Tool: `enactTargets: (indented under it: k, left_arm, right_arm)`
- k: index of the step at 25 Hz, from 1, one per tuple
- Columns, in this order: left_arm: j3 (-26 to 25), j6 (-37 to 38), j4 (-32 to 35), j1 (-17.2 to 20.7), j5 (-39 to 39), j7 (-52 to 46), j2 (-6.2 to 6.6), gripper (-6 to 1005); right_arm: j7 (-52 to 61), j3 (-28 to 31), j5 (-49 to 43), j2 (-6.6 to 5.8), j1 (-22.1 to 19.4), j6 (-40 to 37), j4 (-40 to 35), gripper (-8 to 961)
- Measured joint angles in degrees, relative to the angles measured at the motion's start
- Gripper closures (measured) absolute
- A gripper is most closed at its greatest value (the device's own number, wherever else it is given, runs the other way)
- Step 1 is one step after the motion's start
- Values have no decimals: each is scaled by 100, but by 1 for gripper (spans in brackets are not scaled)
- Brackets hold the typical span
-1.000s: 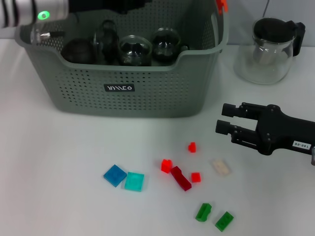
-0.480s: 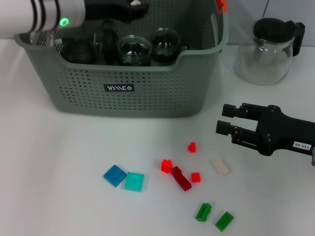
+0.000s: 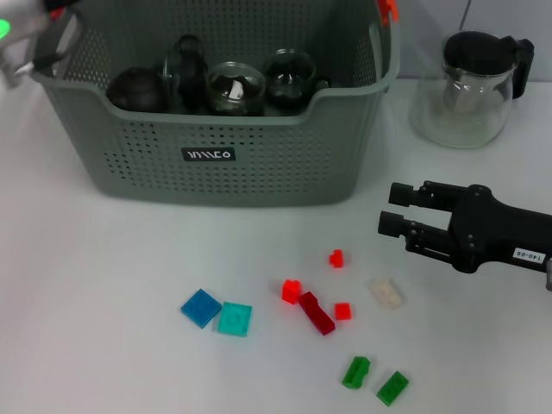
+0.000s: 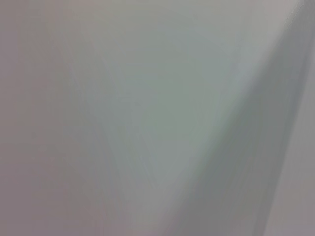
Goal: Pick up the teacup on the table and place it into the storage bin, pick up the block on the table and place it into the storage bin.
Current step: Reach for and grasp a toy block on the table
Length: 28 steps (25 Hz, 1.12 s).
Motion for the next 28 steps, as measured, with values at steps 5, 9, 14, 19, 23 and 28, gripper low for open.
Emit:
enactTargets:
  k: [5, 9, 14, 19, 23, 28]
  left_arm:
    - [-852, 2483, -219, 573, -344, 1313, -30, 485]
    - [-1025, 3196, -177, 1147, 272, 2520, -243, 491]
    - [-991, 3083, -477, 1693, 1265, 4123, -489, 489]
    - [-1042, 2523, -1249, 1814, 1944, 4834, -492, 486]
    - [-1044, 1982, -1884, 1809, 2206, 5524, -488, 484]
    - [-1046, 1556, -2455, 1822, 2248, 6266, -500, 482]
  right_arm:
    - [-12, 4, 0, 3, -6, 17, 1, 402]
    - [4, 9, 1, 3, 25, 34, 0, 403]
    - [18, 9, 0, 3, 35, 49, 0, 403]
    - [28, 9, 0, 3, 33, 50, 5, 403]
    - [29, 9, 0, 3, 31, 50, 8, 401]
    - [29, 9, 0, 3, 6, 52, 10, 401]
